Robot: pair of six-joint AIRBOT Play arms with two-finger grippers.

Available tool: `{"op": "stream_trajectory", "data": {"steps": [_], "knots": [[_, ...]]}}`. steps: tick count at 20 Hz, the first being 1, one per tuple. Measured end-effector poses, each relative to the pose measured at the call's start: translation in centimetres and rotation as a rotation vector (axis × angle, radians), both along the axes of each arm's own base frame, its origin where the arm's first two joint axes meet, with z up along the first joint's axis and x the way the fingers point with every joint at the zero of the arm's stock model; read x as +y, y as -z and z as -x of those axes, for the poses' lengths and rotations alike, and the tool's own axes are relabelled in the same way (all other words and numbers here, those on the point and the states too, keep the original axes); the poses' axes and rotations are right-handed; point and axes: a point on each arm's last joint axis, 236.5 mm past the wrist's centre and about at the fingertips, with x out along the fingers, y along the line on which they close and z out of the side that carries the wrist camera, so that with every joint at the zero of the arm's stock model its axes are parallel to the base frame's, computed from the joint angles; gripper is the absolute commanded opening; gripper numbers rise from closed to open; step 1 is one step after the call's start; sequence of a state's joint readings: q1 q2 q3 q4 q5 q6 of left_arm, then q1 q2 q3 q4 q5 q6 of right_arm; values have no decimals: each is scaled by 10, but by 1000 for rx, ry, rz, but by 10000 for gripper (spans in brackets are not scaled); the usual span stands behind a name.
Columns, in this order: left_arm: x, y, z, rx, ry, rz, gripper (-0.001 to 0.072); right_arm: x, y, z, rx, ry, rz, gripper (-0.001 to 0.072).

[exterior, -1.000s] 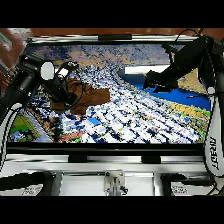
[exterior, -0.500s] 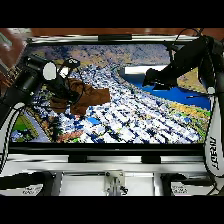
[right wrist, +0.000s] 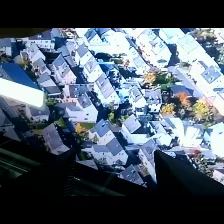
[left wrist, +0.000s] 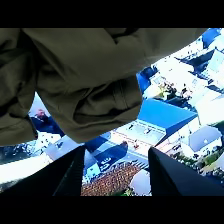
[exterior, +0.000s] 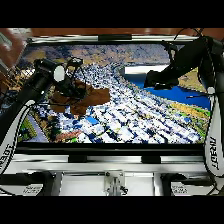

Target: Fold the shirts.

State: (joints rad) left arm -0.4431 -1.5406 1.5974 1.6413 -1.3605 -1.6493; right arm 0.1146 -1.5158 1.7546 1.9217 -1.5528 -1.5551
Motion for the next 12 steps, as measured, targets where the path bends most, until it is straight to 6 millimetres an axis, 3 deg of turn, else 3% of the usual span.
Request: {"op": "stream_trajectory", "data": {"steps": [6,7,8,12], "knots": [[-3,22,-5,33,-17,-7,482,-13,2,-13,-55,17,58,592],[-2,24,-5,39,-18,-11,633,-14,2,-15,-61,17,63,592],[-2,26,-6,39,-20,-14,720,-15,1,-16,-67,19,64,592],[11,20,-33,-59,-97,-15,720,-17,1,-18,-76,23,71,592]]}}
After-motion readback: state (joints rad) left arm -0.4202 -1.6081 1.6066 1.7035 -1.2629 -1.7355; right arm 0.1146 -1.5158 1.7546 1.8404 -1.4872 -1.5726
